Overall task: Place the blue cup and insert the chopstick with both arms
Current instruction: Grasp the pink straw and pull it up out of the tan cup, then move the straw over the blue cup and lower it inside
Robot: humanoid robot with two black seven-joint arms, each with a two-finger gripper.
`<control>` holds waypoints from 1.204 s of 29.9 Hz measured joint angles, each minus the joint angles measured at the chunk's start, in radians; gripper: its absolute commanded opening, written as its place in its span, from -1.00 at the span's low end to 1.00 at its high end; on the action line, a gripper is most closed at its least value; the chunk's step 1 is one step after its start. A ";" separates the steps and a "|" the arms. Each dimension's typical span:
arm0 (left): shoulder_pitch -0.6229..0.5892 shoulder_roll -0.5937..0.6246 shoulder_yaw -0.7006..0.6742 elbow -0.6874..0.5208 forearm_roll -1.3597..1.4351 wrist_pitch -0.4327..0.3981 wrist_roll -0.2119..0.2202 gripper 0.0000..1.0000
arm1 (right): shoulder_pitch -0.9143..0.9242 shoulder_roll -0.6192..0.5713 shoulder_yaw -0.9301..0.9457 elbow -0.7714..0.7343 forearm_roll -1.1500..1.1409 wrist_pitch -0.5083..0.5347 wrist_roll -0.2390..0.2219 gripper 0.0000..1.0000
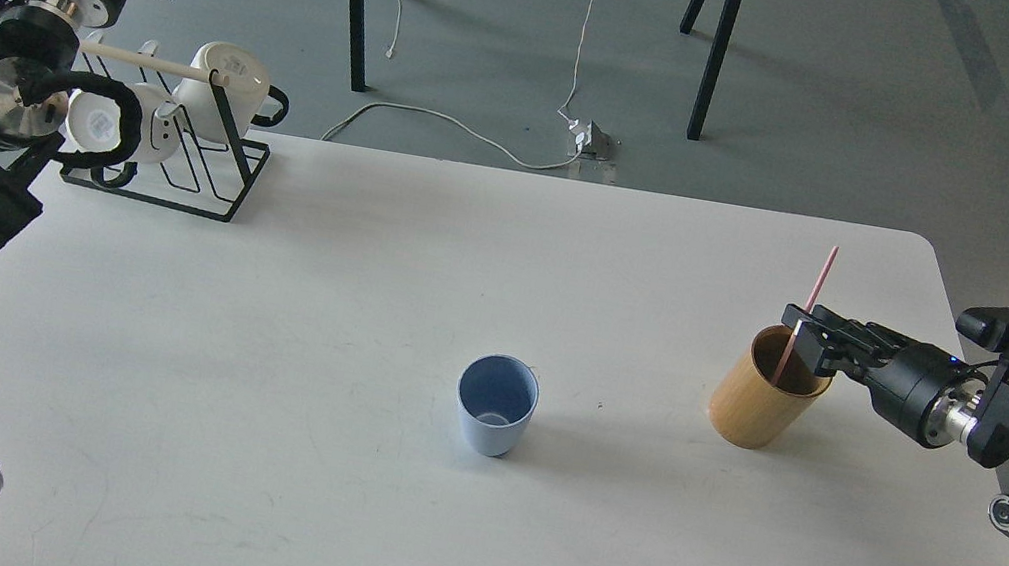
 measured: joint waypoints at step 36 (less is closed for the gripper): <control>-0.014 0.025 0.002 0.001 0.002 0.000 0.000 0.98 | 0.387 -0.006 0.085 0.302 0.007 0.062 -0.001 -0.98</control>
